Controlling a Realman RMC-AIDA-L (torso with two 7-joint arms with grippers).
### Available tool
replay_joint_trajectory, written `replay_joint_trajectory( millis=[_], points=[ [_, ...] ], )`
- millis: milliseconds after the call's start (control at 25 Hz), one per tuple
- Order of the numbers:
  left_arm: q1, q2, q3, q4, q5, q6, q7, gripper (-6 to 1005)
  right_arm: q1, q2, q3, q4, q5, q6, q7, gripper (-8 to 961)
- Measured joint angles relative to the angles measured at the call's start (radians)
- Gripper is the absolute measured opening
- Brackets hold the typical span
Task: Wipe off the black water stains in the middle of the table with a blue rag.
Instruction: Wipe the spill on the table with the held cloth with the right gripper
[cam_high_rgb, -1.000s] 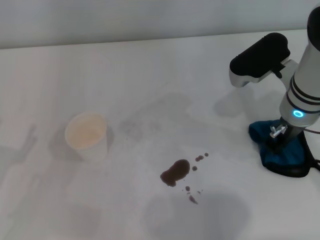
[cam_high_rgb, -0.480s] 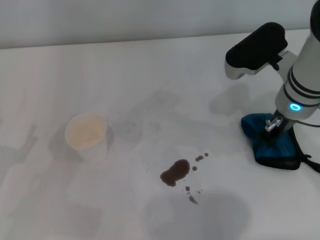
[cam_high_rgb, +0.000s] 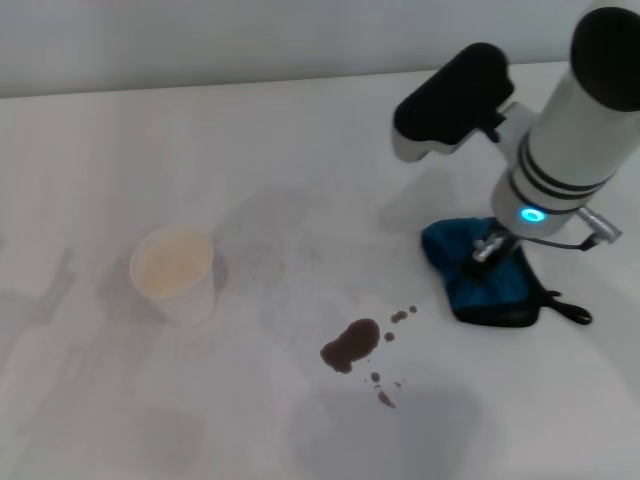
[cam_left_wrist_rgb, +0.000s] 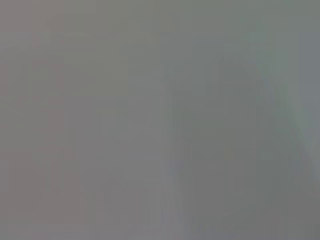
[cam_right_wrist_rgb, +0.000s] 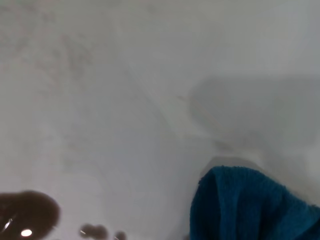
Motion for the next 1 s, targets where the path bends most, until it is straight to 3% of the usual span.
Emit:
replay_joint_trajectory(
  millis=[520,1000],
  points=[
    [-0.001,0.0,0.0,0.005,0.0,0.0,0.0,879,0.075,0.002,-0.227,0.042,0.186,-0.123,0.041,100],
    [-0.002,-0.002,0.0,0.006,0.002,0.005,0.0,880,0.083,0.002,-0.372,-0.074,0.333,-0.12,0.082,96]
  ],
)
